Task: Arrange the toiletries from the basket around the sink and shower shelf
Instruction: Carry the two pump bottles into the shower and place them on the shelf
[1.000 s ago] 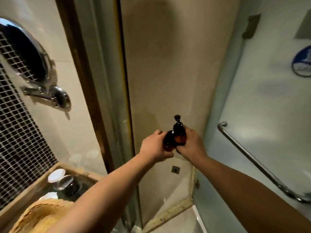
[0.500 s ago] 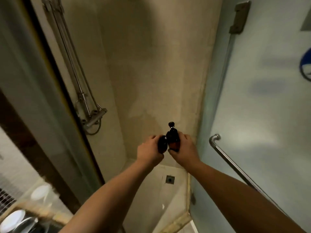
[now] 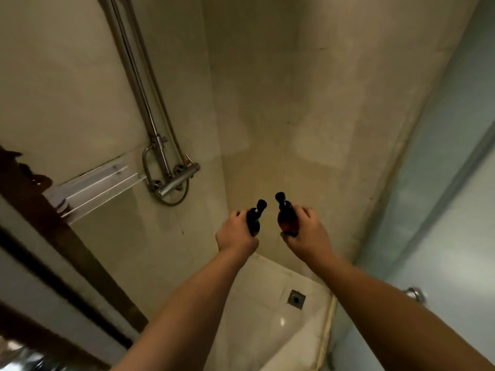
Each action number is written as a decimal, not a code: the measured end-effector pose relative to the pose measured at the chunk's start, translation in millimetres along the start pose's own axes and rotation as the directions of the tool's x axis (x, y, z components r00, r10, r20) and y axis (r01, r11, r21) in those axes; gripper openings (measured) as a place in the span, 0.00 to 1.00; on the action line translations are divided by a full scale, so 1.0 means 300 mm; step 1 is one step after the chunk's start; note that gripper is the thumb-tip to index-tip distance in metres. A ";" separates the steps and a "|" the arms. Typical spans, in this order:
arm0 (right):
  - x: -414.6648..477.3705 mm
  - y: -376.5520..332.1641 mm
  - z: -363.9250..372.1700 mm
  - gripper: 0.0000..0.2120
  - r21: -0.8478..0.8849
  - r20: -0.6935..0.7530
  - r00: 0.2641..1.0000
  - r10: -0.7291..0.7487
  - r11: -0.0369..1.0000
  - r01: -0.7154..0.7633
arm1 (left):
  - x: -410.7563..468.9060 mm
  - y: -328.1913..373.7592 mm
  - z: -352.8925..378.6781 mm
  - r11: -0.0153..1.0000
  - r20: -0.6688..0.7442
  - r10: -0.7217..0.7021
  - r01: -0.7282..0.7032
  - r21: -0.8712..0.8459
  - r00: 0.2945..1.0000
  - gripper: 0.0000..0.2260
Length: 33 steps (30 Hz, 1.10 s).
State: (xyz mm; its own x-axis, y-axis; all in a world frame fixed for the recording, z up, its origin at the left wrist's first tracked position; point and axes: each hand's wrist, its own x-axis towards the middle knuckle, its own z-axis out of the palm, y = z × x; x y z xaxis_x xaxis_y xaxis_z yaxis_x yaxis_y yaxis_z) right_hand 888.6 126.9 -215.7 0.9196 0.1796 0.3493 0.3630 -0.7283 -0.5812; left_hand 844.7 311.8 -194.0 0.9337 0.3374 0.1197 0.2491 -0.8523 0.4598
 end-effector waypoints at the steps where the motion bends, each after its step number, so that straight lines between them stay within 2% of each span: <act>1: 0.034 0.015 0.021 0.38 0.007 0.013 1.000 0.010 1.000 -0.010 | 0.034 -0.007 0.019 0.999 -0.003 -0.022 0.022 -0.023 1.000 0.27; 6: 0.236 0.060 0.117 0.39 -0.017 0.088 0.996 0.011 1.000 -0.010 | 0.247 -0.048 0.092 0.997 0.007 -0.075 0.075 -0.010 0.997 0.28; 11: 0.521 0.049 0.204 0.37 0.000 0.095 0.995 -0.030 1.000 0.030 | 0.534 -0.067 0.120 0.995 0.008 -0.094 0.095 -0.020 0.995 0.29; 14: 0.696 -0.008 0.240 0.37 -0.032 0.146 0.988 -0.047 0.998 0.052 | 0.672 -0.081 0.103 0.995 -0.012 -0.103 0.103 -0.011 0.995 0.31; 19: 0.970 -0.149 0.337 0.38 0.021 0.144 0.978 -0.154 0.988 0.153 | 0.902 -0.130 0.023 0.990 -0.080 -0.140 0.141 0.001 0.987 0.29; 23: 1.131 -0.271 0.462 0.36 0.100 0.215 0.946 -0.241 0.969 0.224 | 1.010 -0.229 -0.030 0.977 -0.167 -0.213 0.213 -0.015 0.963 0.29; 28: 1.325 -0.416 0.666 0.38 0.248 0.271 0.847 -0.458 0.883 0.398 | 1.102 -0.382 -0.132 0.945 -0.298 -0.311 0.328 0.008 0.903 0.28; 33: 1.413 -0.575 0.859 0.38 0.353 0.303 0.763 -0.571 0.811 0.467 | 1.082 -0.483 -0.298 0.869 -0.524 -0.403 0.493 0.038 0.751 0.31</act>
State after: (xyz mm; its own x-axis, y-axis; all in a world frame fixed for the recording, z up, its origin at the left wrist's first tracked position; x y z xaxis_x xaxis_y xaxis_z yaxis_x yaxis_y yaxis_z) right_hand 1254.4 499.0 -156.8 0.5396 0.7532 0.3762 0.7768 -0.2730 -0.5675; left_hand 1088.6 580.5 -143.1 0.4659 0.8060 0.3652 0.6868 -0.5896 0.4251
